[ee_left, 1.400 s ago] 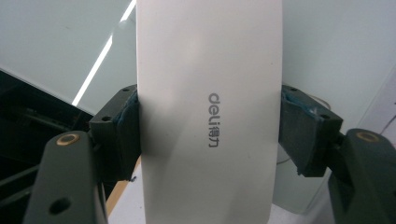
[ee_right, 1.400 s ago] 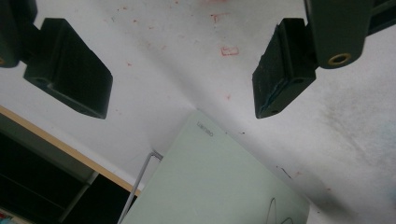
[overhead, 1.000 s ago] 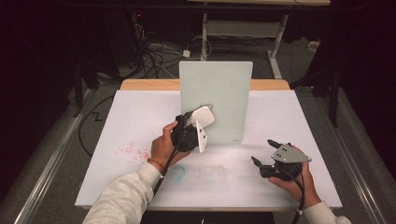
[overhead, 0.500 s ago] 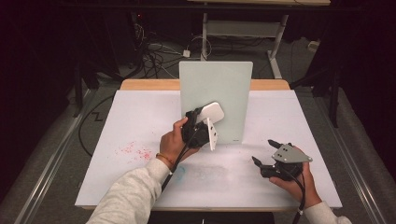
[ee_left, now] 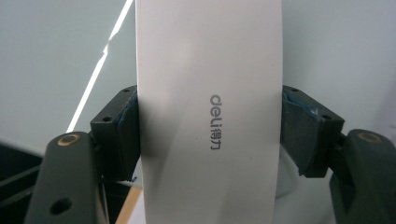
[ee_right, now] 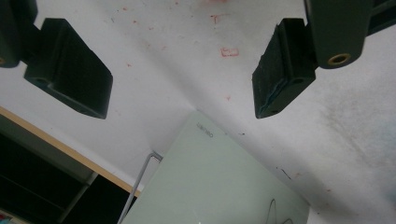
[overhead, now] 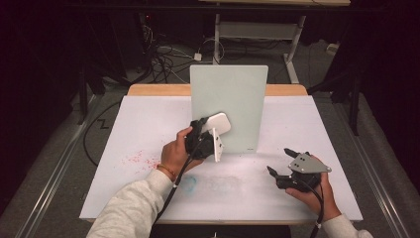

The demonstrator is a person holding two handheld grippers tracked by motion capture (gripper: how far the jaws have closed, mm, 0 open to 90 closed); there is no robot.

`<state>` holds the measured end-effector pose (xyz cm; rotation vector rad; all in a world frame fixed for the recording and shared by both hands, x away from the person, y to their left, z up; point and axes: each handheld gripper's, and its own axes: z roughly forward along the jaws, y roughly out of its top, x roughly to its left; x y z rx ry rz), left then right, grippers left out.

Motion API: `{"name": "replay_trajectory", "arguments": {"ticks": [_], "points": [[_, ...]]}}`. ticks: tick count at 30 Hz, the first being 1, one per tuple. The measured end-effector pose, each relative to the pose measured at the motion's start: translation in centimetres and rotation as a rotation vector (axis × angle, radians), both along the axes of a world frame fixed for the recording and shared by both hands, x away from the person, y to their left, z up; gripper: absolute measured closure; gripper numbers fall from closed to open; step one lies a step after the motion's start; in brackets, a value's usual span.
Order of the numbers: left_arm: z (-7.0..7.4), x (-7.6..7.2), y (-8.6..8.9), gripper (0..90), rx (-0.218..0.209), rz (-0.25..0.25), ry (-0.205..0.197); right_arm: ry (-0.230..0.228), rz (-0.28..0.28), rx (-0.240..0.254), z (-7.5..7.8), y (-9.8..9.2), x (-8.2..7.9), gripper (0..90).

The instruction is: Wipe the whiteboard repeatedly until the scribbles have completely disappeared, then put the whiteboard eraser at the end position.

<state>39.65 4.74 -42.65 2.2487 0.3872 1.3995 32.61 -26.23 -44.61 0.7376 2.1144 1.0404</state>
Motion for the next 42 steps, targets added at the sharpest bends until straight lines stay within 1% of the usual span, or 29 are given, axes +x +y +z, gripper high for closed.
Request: {"name": "replay_trajectory", "arguments": {"ticks": [1, 3, 5, 8, 10, 12, 13, 14, 15, 16, 17, 18, 19, 22, 24, 30, 39, 42], "points": [[0.0, 0.0, 0.0, 28.9, 0.000, 0.000, 0.000, -0.001, 0.000, -0.001, 0.0, 0.0, 0.0, 21.1], [1.3, 0.4, 0.7, 28.9, -0.041, 0.013, 0.008, 0.000, 0.002, -0.003, 0.0, 0.1, 0.0, 21.1], [2.4, 0.9, 1.5, 28.9, -0.076, 0.028, 0.001, -0.001, 0.003, -0.005, 0.0, 0.1, 0.0, 21.1], [2.4, 0.9, 1.7, 28.9, -0.088, 0.034, 0.003, 0.000, 0.002, -0.002, 0.0, 0.1, 0.0, 21.1], [2.0, 0.8, 1.7, 28.9, -0.105, 0.038, -0.004, -0.001, 0.002, -0.002, 0.0, 0.0, 0.0, 21.1], [1.4, 0.6, 1.8, 28.9, -0.101, 0.039, -0.008, 0.001, 0.002, -0.004, 0.0, 0.1, 0.1, 21.1], [1.1, 0.4, 1.9, 28.8, -0.096, 0.042, 0.005, 0.002, 0.002, -0.004, -0.1, 0.1, 0.1, 21.1], [0.7, 0.3, 1.9, 28.8, -0.103, 0.035, -0.003, 0.002, 0.002, -0.004, -0.1, 0.1, 0.1, 21.1], [0.3, 0.2, 1.9, 28.8, -0.094, 0.032, -0.002, 0.004, 0.000, -0.005, -0.1, 0.1, 0.1, 21.1], [-0.5, 0.0, 1.8, 28.7, -0.078, 0.026, 0.004, 0.008, -0.003, -0.001, -0.1, 0.1, 0.2, 21.1], [-0.5, 0.0, 1.8, 28.7, -0.078, 0.026, 0.004, 0.008, -0.003, -0.001, -0.1, 0.1, 0.2, 21.1], [-0.9, -0.2, 1.9, 28.7, -0.064, 0.023, 0.011, 0.008, -0.003, 0.000, -0.1, 0.1, 0.2, 21.1], [-1.4, -0.4, 1.9, 28.6, -0.034, 0.020, 0.014, 0.007, -0.005, 0.001, -0.1, 0.1, 0.2, 21.1], [-1.8, -0.5, 2.0, 28.6, -0.030, 0.017, 0.026, 0.008, -0.009, -0.003, -0.1, 0.1, 0.2, 21.2], [-2.1, -0.6, 2.0, 28.6, -0.026, 0.015, 0.025, 0.009, -0.007, -0.005, -0.1, 0.1, 0.2, 21.2], [-2.3, -0.6, 2.0, 28.4, -0.033, 0.014, 0.030, 0.007, -0.007, -0.006, -0.1, 0.1, 0.2, 21.2], [-2.7, -0.7, 2.0, 28.3, -0.022, 0.010, 0.043, 0.006, -0.005, -0.004, -0.1, 0.1, 0.1, 21.2], [-2.8, -0.7, 2.0, 28.3, -0.020, 0.007, 0.041, 0.006, -0.006, -0.001, -0.1, 0.0, 0.2, 21.2]]}}
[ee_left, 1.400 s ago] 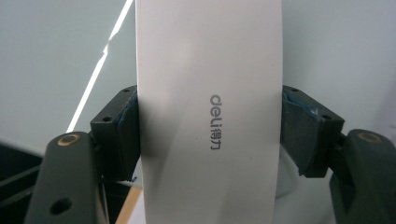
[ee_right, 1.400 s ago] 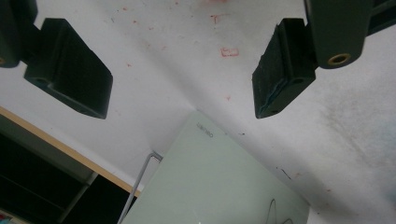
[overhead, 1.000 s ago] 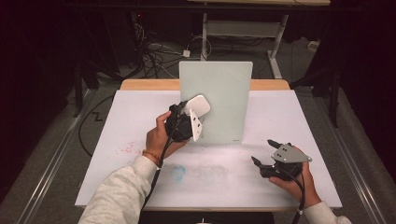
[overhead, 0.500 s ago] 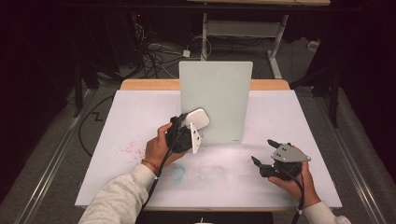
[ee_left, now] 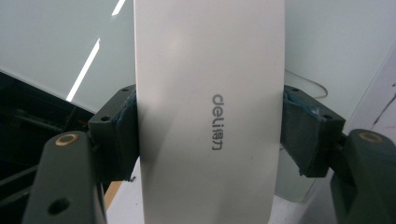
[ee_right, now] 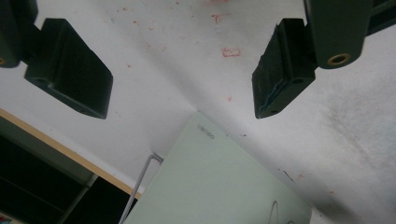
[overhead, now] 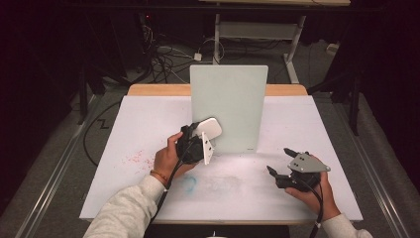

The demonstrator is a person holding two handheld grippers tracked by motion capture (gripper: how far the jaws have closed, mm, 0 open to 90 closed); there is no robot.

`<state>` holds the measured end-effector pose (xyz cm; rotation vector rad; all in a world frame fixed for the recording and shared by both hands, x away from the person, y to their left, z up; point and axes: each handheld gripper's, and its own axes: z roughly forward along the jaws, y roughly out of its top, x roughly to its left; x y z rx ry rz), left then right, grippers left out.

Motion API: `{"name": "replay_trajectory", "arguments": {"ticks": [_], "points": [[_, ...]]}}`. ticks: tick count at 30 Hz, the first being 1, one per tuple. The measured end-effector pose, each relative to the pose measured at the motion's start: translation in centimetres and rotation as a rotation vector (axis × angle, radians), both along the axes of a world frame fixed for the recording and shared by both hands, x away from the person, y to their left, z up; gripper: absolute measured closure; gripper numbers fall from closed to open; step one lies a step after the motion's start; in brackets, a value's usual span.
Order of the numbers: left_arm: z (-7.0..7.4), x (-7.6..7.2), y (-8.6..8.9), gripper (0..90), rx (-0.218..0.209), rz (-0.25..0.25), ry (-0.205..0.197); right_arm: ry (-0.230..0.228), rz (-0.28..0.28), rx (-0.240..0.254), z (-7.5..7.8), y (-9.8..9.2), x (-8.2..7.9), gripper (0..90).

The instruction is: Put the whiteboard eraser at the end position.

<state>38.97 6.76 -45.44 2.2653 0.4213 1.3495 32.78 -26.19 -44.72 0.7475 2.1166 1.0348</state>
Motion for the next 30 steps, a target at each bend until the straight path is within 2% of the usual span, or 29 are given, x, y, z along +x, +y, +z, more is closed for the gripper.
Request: {"name": "replay_trajectory", "arguments": {"ticks": [14, 16, 22, 27, 30], "points": [[-1.1, -0.3, -0.4, 28.0, 0.040, -0.007, 0.026, 0.000, 0.003, -0.012, -0.1, -0.1, -0.3, 21.4], [-1.5, -0.4, -0.5, 27.9, 0.060, -0.010, 0.031, 0.002, 0.005, -0.007, -0.1, 0.0, -0.4, 21.4], [-2.8, -0.9, -1.3, 27.9, 0.166, -0.022, 0.048, 0.005, 0.013, -0.015, -0.2, 0.2, -0.3, 21.4], [-3.3, -1.1, -1.9, 27.9, 0.206, -0.031, 0.049, 0.006, 0.015, -0.016, -0.3, 0.2, -0.3, 21.4], [-3.6, -1.3, -2.1, 27.9, 0.237, -0.039, 0.037, 0.005, 0.013, -0.015, -0.2, 0.3, -0.3, 21.4]]}}
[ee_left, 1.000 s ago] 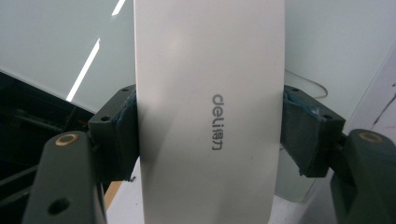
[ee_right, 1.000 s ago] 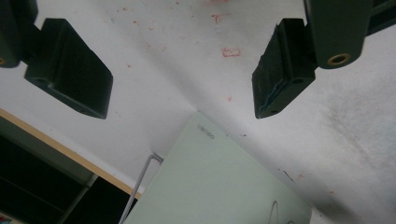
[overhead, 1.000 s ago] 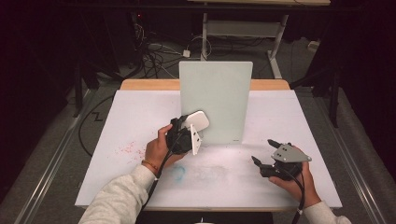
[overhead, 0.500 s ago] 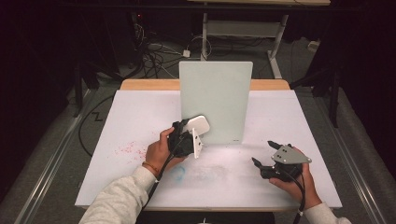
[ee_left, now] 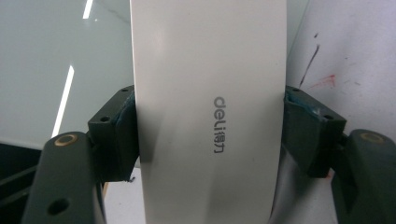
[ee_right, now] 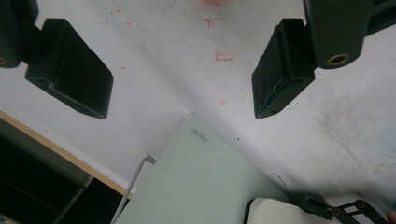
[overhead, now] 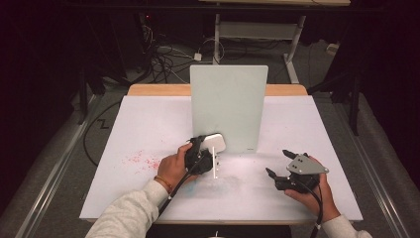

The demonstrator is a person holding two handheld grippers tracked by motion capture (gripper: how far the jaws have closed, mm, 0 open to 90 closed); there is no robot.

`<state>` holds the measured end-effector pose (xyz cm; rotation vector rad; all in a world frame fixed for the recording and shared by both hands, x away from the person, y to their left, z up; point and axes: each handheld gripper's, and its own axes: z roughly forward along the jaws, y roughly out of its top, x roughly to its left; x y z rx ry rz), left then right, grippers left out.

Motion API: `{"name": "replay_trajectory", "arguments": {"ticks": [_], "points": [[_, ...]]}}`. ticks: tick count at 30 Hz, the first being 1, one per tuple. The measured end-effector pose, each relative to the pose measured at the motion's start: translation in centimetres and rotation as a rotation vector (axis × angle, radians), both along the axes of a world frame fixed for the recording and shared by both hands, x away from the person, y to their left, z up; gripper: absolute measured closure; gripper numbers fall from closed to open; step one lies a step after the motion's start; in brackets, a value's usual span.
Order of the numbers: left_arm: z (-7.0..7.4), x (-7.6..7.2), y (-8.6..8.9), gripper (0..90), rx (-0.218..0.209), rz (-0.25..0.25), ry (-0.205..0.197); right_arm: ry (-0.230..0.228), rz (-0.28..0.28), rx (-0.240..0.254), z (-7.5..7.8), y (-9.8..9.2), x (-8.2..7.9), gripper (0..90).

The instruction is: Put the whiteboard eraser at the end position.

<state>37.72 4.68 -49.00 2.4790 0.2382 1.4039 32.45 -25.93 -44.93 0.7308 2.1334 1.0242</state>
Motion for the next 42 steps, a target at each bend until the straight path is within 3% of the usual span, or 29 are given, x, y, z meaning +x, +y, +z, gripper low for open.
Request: {"name": "replay_trajectory", "arguments": {"ticks": [8, 12, 14, 20, 27, 32, 33, 35, 36, 37, 39, 42], "points": [[0.2, 0.1, 0.6, 28.1, 0.078, -0.039, 0.011, -0.003, -0.007, -0.001, 0.0, -0.2, 0.0, 21.4], [0.9, 0.3, 1.2, 28.1, 0.080, -0.033, -0.002, -0.006, -0.009, 0.001, 0.1, -0.2, 0.0, 21.4], [1.3, 0.4, 1.5, 28.1, 0.075, -0.026, -0.013, -0.009, -0.006, -0.002, 0.1, -0.2, 0.0, 21.4], [3.1, 1.0, 2.1, 28.2, 0.005, 0.007, -0.027, -0.009, -0.007, -0.002, 0.1, -0.2, 0.1, 21.4], [4.0, 1.2, 0.4, 28.2, -0.026, 0.011, -0.062, -0.003, -0.008, -0.004, 0.0, -0.1, 0.1, 21.4], [3.6, 1.2, -1.4, 28.2, -0.035, -0.010, -0.049, 0.003, -0.002, -0.012, -0.1, 0.1, 0.1, 21.5], [3.3, 1.2, -1.5, 28.2, -0.030, -0.020, -0.023, 0.004, -0.005, -0.007, -0.1, 0.0, 0.1, 21.4], [3.1, 1.1, -1.4, 28.2, -0.029, -0.024, -0.012, 0.004, -0.005, -0.008, -0.2, 0.0, 0.1, 21.5], [2.6, 1.0, -1.2, 28.1, 0.008, -0.031, 0.004, 0.005, -0.005, -0.008, -0.2, -0.1, 0.1, 21.5], [2.6, 1.0, -1.2, 28.1, 0.008, -0.031, 0.004, 0.005, -0.005, -0.008, -0.2, -0.1, 0.1, 21.5], [1.8, 0.7, -0.9, 28.1, 0.075, -0.047, 0.009, 0.000, -0.006, -0.011, -0.1, -0.1, 0.1, 21.4], [0.8, 0.3, -0.2, 28.1, 0.132, -0.065, 0.014, -0.003, -0.008, -0.009, -0.1, -0.1, 0.0, 21.5]]}}
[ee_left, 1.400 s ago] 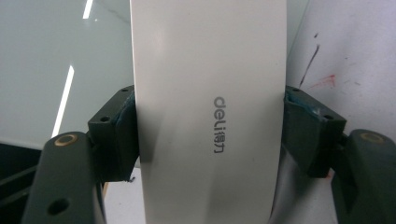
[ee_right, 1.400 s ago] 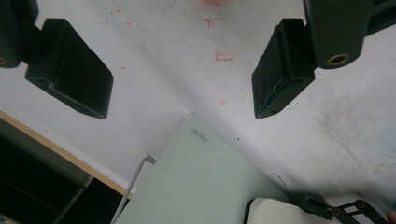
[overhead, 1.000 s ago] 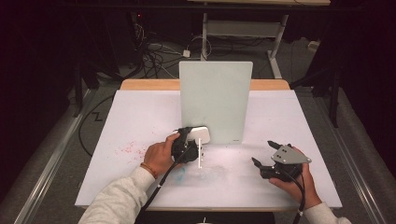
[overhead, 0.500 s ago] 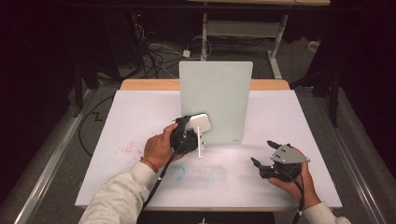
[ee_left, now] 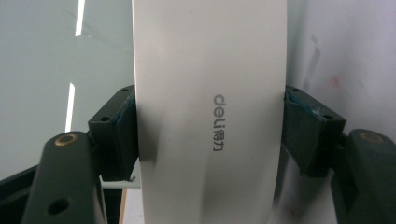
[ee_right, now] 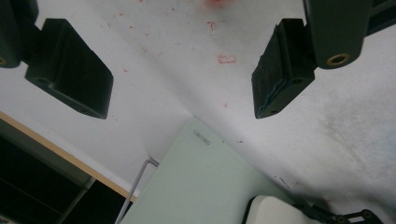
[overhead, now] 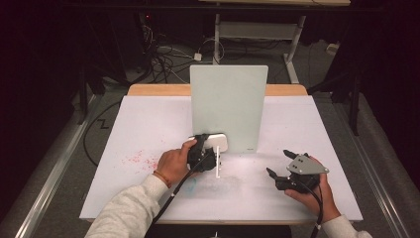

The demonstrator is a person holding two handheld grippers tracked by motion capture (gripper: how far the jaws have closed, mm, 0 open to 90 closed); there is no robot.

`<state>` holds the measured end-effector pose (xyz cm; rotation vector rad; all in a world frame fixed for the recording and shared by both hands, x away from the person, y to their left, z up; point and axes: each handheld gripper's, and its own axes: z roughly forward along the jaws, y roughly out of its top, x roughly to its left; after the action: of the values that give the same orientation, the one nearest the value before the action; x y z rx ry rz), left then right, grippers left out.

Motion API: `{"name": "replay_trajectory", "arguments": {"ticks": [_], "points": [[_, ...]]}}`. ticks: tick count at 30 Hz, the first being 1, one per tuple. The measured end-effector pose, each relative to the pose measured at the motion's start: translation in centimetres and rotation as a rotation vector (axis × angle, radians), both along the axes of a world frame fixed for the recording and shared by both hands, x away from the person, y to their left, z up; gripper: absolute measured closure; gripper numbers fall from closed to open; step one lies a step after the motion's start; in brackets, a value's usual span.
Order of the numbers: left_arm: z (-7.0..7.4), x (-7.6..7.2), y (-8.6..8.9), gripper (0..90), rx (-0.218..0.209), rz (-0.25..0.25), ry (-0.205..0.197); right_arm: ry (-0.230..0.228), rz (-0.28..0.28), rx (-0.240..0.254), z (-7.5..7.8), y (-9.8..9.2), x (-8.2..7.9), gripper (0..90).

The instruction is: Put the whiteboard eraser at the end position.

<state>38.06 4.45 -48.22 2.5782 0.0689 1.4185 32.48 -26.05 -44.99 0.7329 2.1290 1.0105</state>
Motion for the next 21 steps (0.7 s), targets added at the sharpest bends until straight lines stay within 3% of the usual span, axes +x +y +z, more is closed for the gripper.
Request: {"name": "replay_trajectory", "arguments": {"ticks": [3, 10, 16, 21], "points": [[-0.3, -0.2, 0.4, 28.1, 0.036, 0.007, 0.023, -0.001, 0.002, -0.004, 0.0, 0.1, 0.0, 21.6], [-0.3, -0.2, 2.3, 28.1, 0.086, 0.026, 0.023, 0.000, -0.002, 0.000, 0.0, -0.1, 0.0, 21.6], [0.9, 0.2, 3.9, 28.1, 0.060, 0.071, -0.002, -0.007, -0.002, 0.001, 0.1, 0.0, -0.1, 21.5], [2.1, 0.5, 3.8, 28.2, 0.022, 0.089, -0.021, -0.008, -0.007, 0.002, 0.2, 0.0, 0.0, 21.5]]}}
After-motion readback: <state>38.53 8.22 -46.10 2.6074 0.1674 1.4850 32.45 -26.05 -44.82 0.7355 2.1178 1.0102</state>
